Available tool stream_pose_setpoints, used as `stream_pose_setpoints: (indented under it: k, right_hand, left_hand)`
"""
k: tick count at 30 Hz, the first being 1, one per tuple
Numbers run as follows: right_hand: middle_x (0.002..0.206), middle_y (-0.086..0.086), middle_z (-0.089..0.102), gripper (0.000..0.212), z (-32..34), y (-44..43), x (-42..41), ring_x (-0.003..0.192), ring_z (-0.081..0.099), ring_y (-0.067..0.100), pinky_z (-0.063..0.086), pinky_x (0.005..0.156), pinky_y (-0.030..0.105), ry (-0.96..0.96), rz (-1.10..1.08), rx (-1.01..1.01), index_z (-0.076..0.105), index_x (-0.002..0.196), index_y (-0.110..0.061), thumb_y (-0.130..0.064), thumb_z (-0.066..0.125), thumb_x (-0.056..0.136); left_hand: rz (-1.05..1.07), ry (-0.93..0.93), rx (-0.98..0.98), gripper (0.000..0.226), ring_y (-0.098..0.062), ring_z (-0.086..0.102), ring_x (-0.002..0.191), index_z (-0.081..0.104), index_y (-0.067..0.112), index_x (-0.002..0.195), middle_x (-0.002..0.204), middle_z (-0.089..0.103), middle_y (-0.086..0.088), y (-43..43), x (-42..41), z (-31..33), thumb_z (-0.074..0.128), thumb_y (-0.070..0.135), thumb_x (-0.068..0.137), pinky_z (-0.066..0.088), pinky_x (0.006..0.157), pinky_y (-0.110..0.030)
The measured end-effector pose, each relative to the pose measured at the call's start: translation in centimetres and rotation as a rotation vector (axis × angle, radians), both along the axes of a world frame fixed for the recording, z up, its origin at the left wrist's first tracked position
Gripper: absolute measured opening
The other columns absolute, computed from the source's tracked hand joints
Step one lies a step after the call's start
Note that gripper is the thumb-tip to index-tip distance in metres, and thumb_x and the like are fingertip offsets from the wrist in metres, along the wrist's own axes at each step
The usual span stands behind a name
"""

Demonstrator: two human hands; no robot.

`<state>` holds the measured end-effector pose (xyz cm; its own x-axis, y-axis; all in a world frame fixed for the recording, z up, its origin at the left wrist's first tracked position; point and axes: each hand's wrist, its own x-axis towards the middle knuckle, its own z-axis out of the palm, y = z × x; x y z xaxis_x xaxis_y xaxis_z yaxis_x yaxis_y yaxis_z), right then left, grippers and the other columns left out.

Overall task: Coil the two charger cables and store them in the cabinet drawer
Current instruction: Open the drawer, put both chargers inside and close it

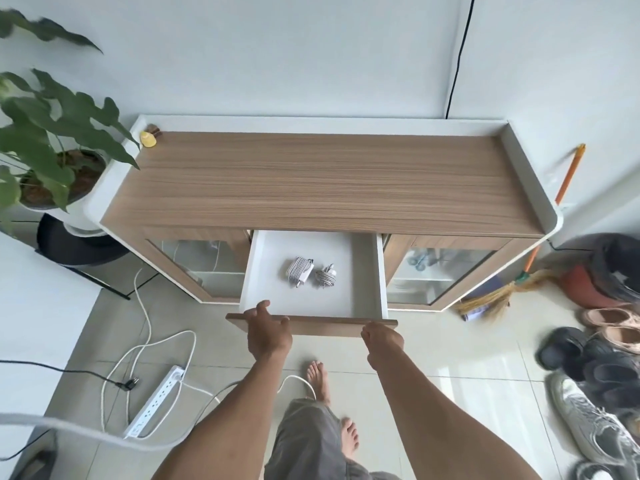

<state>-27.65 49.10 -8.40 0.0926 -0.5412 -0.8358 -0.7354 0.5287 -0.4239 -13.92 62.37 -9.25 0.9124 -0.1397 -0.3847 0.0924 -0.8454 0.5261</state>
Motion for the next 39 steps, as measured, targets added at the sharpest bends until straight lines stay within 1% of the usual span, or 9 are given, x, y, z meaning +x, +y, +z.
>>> stream_pose_setpoints:
  k: [2, 5, 8, 10, 14, 23, 31, 34, 39]
  right_hand:
    - [0.088, -0.011, 0.042, 0.038, -0.6, -0.3, 0.4, 0.092, 0.049, 0.014, 0.043, 0.066, 0.02, -0.011, -0.056, -0.088, 0.03, 0.067, -0.023, -0.007, 0.057, 0.088]
    - [0.061, -0.008, 0.061, 0.029, -0.8, -1.0, 1.8, 0.081, 0.055, 0.02, 0.049, 0.057, 0.018, -0.343, -0.768, 0.353, 0.042, 0.07, -0.019, -0.004, 0.056, 0.09]
    - [0.033, -0.016, 0.055, 0.045, -0.8, -0.7, 2.1, 0.074, 0.06, 0.018, 0.051, 0.062, 0.02, -0.3, -0.648, 0.23, 0.063, 0.058, -0.025, 0.001, 0.05, 0.093]
    - [0.028, -0.013, 0.051, 0.063, -1.1, -1.4, 3.0, 0.051, 0.057, 0.011, 0.046, 0.047, 0.015, -0.21, -0.572, 0.158, 0.062, 0.034, -0.021, 0.001, 0.05, 0.092]
    - [0.025, -0.007, 0.048, 0.039, -0.5, -2.8, 4.5, 0.022, 0.042, 0.005, 0.036, 0.044, 0.021, -0.094, -0.522, 0.136, 0.056, 0.045, -0.012, -0.005, 0.064, 0.082]
    - [0.035, -0.009, 0.057, 0.031, -2.1, -8.1, 9.8, 0.036, 0.057, 0.002, 0.049, 0.047, 0.015, -0.286, -0.57, 0.13, 0.044, 0.072, -0.013, 0.001, 0.039, 0.099]
    - [0.049, -0.005, 0.057, 0.031, -0.8, -11.5, 13.3, 0.055, 0.055, 0.008, 0.039, 0.033, 0.011, -0.116, -0.604, 0.145, 0.048, 0.061, -0.009, 0.002, 0.056, 0.089]
    - [0.049, -0.007, 0.059, 0.035, -0.7, -12.6, 14.7, 0.043, 0.057, -0.001, 0.045, 0.043, 0.009, -0.274, -0.608, 0.187, 0.041, 0.068, -0.011, 0.004, 0.033, 0.099]
    - [0.062, -0.004, 0.052, 0.02, 0.3, -13.1, 17.3, 0.056, 0.051, 0.014, 0.05, 0.085, 0.017, -0.179, -0.909, 0.125, 0.051, 0.072, -0.014, -0.017, 0.054, 0.092]
  left_hand:
    - [-0.042, -0.042, 0.04, 0.039, -0.029, 0.053, 0.119, 0.056, 0.017, 0.122, 0.136, 0.042, -0.009, 0.1, -0.1, -0.6, 0.068, 0.021, 0.085, 0.05, 0.088, -0.043]
    - [0.098, -0.02, 0.013, 0.051, -0.036, 0.044, 0.126, 0.052, 0.011, 0.127, 0.144, 0.033, -0.016, -0.1, 0.2, -1.1, 0.072, 0.021, 0.082, 0.048, 0.091, -0.047]
    - [0.223, 0.047, -0.018, 0.065, -0.042, 0.055, 0.118, 0.046, 0.002, 0.134, 0.153, 0.02, -0.025, -0.7, 1.7, -1.3, 0.077, 0.019, 0.079, 0.047, 0.095, -0.045]
    - [0.229, 0.055, -0.017, 0.063, -0.043, 0.059, 0.113, 0.049, 0.0, 0.132, 0.154, 0.019, -0.028, -1.1, 3.0, -1.5, 0.078, 0.015, 0.078, 0.047, 0.094, -0.044]
    - [0.221, 0.018, -0.086, 0.049, -0.039, 0.067, 0.092, 0.055, 0.002, 0.121, 0.137, 0.038, -0.016, -2.1, 4.7, -1.9, 0.076, 0.012, 0.077, 0.05, 0.09, -0.044]
    - [0.289, 0.011, -0.143, 0.063, -0.036, 0.064, 0.102, 0.045, -0.002, 0.129, 0.141, 0.033, -0.012, -6.7, 9.2, -2.5, 0.078, 0.014, 0.078, 0.048, 0.096, -0.043]
    - [0.607, 0.209, -0.339, 0.093, -0.03, 0.061, 0.116, 0.025, 0.013, 0.146, 0.14, 0.039, -0.016, -10.2, 12.6, -3.0, 0.082, 0.009, 0.073, 0.046, 0.098, -0.041]
    - [0.674, 0.358, -0.41, 0.083, -0.029, 0.064, 0.11, 0.04, 0.005, 0.141, 0.129, 0.061, -0.014, -11.3, 13.9, -3.9, 0.084, 0.019, 0.072, 0.048, 0.099, -0.037]
    - [0.951, 0.481, -0.785, 0.056, -0.031, 0.068, 0.094, 0.042, 0.002, 0.139, 0.113, 0.064, -0.024, -14.4, 15.6, -3.1, 0.066, 0.001, 0.088, 0.053, 0.082, -0.032]
